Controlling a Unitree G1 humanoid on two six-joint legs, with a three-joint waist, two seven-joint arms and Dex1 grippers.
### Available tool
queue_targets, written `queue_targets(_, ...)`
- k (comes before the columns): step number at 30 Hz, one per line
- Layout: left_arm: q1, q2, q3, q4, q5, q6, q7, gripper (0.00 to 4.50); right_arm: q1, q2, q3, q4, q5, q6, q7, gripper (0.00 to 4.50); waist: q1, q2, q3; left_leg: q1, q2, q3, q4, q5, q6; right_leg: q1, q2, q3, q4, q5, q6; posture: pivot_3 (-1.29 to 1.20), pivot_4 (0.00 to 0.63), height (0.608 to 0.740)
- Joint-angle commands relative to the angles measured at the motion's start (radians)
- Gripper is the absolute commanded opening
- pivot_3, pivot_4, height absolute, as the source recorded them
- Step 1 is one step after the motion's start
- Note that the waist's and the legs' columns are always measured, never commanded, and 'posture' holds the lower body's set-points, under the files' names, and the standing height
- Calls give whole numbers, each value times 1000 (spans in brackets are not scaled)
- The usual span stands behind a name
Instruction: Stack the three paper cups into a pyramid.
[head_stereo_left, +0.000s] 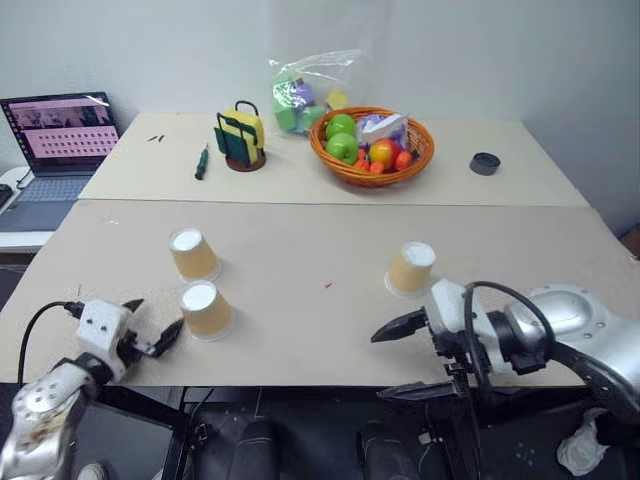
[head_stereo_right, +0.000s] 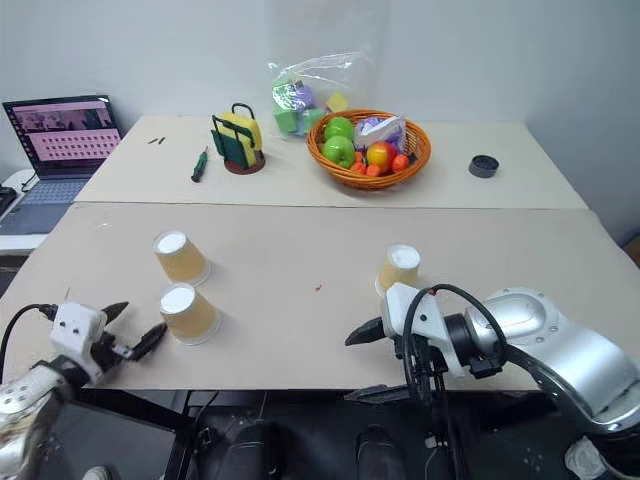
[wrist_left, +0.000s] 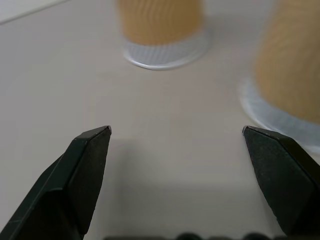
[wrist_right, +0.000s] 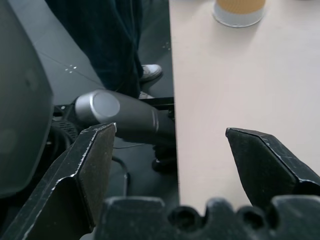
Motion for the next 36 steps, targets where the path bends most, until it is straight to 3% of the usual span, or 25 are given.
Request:
queue_targets(1, 60, 73, -4, -84, -43, 44, -150, 4500, -19, 29, 10, 26, -53, -57, 10, 4169, 8, -2, 2, 0, 0, 0, 0, 0, 0, -1, -1, -1, 0, 0, 0, 0, 150, 661)
queue_targets(4, 15, 108, -21, -125, -63, 71, -184, 4500, -15, 60, 17, 38, -79, -64, -3, 4169, 21, -5, 5, 0, 1, 0, -1, 0, 0, -1, -1, -3, 0, 0, 0, 0, 150, 661)
queue_targets(11, -206, 69, -145, -146, -39, 93, -176, 4500, -1, 98, 5, 48, -126, -70, -43, 4169, 39, -15, 17, -1, 3, 1, -2, 0, 0, -1, 1, -4, -2, 1, 0, 0, 150, 661)
queue_targets(16, -235, 57, -173, -237, -81, 140, -184, 4500, 1, 100, -12, 49, -129, -65, -48, 4169, 36, -16, 19, -3, 5, 2, -3, 0, 1, -1, 3, -4, -7, 15, 4, 0, 150, 661)
queue_targets(20, -264, 46, -175, -263, -92, 176, -163, 4500, 7, 102, -10, 53, -141, -70, -56, 4169, 39, -16, 20, -3, 7, 1, -6, 5, 7, 0, 5, -4, -6, 15, 8, 0, 150, 661)
queue_targets(31, -311, 25, -178, -298, -113, 225, -129, 4500, 9, 114, 10, 77, -185, -82, -63, 4169, 39, -16, 21, -2, 6, 1, -4, 4, 6, 0, 5, -4, -8, 15, 10, 0, 150, 661)
queue_targets(35, -316, 22, -183, -293, -111, 232, -128, 3533, 0, 120, -6, 81, -183, -77, -71, 4191, 39, -17, 21, -2, 6, 1, -4, 5, 7, 0, 5, -4, -8, 16, 10, 0, 150, 661)
queue_targets(36, -317, 22, -186, -290, -108, 230, -129, 3015, -1, 123, -10, 80, -180, -74, -73, 4191, 39, -17, 21, -2, 6, 1, -4, 5, 7, 0, 5, -4, -8, 16, 10, 0, 150, 661)
